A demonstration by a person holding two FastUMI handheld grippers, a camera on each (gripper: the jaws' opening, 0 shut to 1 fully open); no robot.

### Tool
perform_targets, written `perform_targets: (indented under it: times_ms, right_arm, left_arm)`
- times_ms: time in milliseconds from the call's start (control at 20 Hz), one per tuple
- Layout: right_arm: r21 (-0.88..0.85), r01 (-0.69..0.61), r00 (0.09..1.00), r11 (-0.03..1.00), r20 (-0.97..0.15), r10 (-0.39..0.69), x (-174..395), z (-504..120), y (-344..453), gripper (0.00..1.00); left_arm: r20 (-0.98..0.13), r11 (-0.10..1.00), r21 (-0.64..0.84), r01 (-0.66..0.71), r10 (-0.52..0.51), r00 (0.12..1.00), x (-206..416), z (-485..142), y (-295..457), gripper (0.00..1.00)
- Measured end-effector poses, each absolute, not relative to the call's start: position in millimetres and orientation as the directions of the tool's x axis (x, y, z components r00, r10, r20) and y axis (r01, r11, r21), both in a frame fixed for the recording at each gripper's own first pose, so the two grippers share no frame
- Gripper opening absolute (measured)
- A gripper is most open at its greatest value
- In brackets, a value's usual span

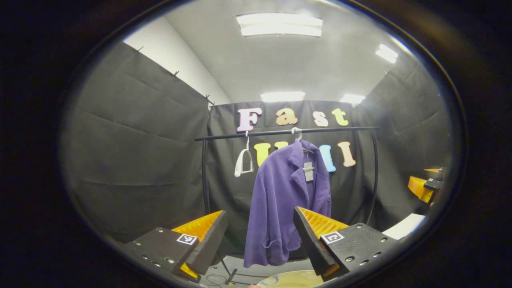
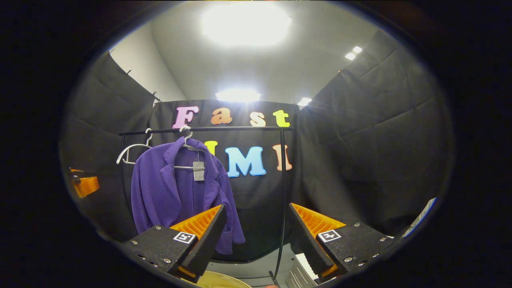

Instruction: Grasp the clothes on the hanger with both hands and then place them into the laundry hamper below.

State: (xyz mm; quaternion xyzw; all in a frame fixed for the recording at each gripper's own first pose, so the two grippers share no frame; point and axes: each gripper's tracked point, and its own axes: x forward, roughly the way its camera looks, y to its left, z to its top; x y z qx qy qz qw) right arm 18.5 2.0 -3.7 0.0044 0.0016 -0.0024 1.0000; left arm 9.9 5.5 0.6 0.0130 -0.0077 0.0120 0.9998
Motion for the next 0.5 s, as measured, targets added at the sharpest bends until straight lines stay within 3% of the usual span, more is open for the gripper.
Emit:
perform_targets:
  times_ms: [50,200,250,300,400,500]
  right_arm:
    - [0.012,0.003,1.0,1.0,-0.001,-0.003,23,-2,2,0.95]
    - [0.019,-0.007,1.0,1.0,0.008,0.007,37,3,6,0.95]
    - [0.019,-0.012,1.0,1.0,0.013,0.012,42,6,8,0.95]
    - [0.019,-0.018,1.0,1.0,0.02,0.018,47,9,10,0.95]
    - [0.02,-0.029,0.999,0.999,0.034,0.028,59,17,14,0.95]
    - [0.026,-0.044,0.998,0.999,0.05,0.043,70,25,18,0.95]
  left_arm:
    - [0.021,0.999,0.031,-0.025,0.025,0.999,14,3,4,1.0]
    - [0.03,0.999,0.036,-0.022,0.021,0.999,23,8,-3,1.0]
    - [0.031,0.999,0.033,-0.018,0.017,0.999,27,9,-6,0.96]
    - [0.029,1.0,0.028,-0.013,0.012,1.0,33,10,-10,1.0]
    - [0.033,1.0,0.016,-0.007,0.006,0.999,42,15,-17,0.96]
    - [0.039,1.0,0.006,-0.004,0.004,0.999,52,23,-22,1.0]
